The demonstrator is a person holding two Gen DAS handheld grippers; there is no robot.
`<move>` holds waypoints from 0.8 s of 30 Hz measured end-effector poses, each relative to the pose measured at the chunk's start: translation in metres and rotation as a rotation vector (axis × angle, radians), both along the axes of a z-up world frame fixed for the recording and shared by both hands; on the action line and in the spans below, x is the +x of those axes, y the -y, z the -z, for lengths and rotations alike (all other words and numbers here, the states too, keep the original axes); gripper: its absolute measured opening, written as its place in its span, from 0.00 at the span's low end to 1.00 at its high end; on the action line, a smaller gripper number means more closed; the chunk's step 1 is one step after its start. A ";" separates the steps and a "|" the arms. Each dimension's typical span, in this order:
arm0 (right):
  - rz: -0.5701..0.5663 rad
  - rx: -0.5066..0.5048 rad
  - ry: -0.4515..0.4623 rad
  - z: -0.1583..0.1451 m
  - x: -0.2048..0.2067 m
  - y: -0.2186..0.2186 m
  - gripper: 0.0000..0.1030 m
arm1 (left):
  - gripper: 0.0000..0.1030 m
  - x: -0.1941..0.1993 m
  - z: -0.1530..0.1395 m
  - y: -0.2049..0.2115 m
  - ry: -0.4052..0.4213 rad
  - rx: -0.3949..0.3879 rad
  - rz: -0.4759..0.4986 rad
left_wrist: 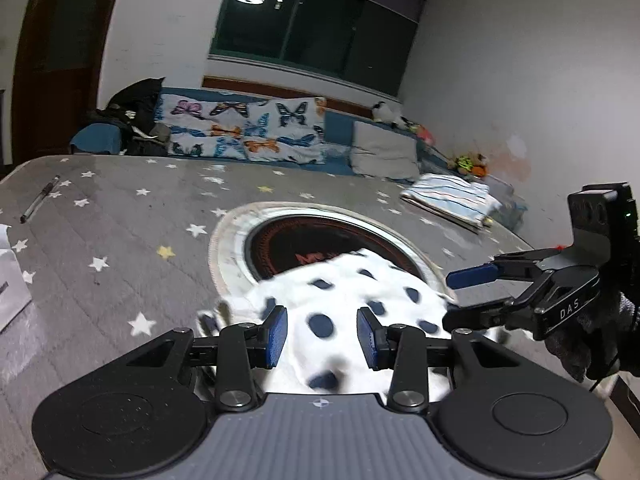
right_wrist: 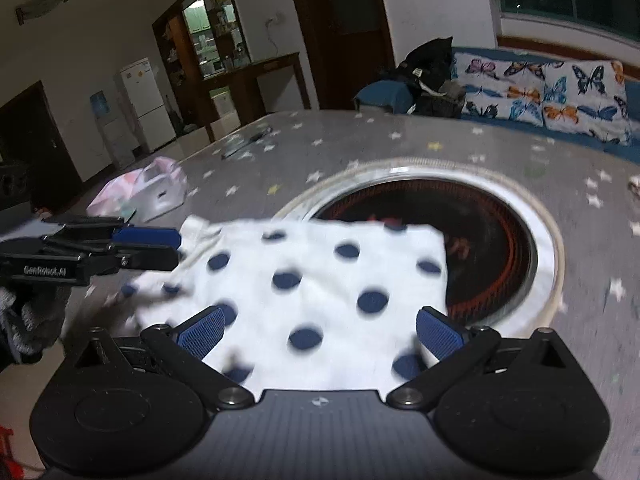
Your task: Fold clothes
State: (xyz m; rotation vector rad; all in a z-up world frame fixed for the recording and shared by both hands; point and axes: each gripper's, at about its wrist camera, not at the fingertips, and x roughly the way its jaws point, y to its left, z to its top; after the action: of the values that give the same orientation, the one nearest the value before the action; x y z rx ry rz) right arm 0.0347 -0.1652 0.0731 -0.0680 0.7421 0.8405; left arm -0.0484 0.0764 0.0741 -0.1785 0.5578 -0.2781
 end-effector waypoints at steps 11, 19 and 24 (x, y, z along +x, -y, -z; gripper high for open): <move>0.018 -0.007 -0.083 0.011 0.064 -0.045 1.00 | 0.40 0.017 0.013 -0.014 -0.051 -0.025 -0.050; 0.030 -0.056 -0.132 0.025 0.075 -0.055 1.00 | 0.40 0.015 0.016 -0.017 -0.053 -0.033 -0.055; -0.008 -0.057 -0.061 0.010 0.049 -0.044 1.00 | 0.44 0.004 0.008 -0.010 -0.021 -0.022 -0.054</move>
State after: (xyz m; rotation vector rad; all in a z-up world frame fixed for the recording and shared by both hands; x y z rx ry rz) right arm 0.0835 -0.1213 0.0628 -0.0964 0.8235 0.8317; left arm -0.0445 0.0869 0.0664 -0.2179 0.5699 -0.2297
